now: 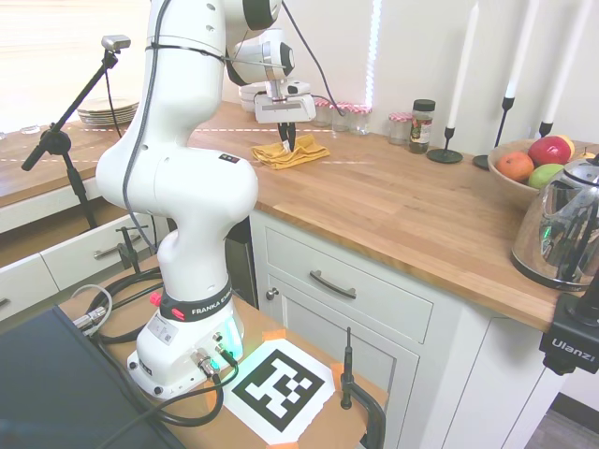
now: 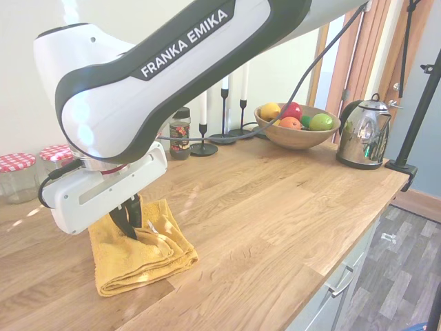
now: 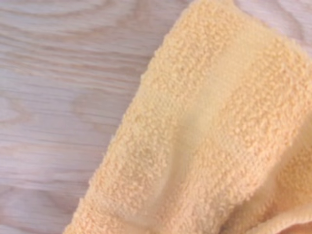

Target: Wipe the counter

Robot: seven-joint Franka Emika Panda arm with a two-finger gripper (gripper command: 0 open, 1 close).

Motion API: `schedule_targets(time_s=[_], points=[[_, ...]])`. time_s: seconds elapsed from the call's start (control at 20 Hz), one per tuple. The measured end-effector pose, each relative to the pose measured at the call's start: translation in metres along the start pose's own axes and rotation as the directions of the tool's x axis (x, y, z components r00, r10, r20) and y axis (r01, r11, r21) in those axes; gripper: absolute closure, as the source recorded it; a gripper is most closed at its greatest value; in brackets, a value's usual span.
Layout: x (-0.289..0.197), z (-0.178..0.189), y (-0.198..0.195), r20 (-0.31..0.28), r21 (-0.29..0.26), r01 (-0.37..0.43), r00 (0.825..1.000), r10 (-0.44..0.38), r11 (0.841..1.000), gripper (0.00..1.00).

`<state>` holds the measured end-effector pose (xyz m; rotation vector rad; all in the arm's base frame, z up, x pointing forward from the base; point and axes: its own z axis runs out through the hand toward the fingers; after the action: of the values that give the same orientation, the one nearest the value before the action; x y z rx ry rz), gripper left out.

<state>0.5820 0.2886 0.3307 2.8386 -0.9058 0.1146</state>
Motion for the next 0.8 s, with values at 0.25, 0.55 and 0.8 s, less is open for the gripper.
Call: schedule_targets(time_s=[0.25,0.55,0.8], points=[[0.005,0.0,0.006,-0.001,-0.002,-0.01,1.0,0.01,1.0,0.0],[0.007,0.0,0.021,-0.011,0.01,-0.019,1.0,0.019,1.0,0.0],[0.007,-0.003,0.048,-0.022,0.015,-0.029,0.999,0.03,0.999,0.0]])
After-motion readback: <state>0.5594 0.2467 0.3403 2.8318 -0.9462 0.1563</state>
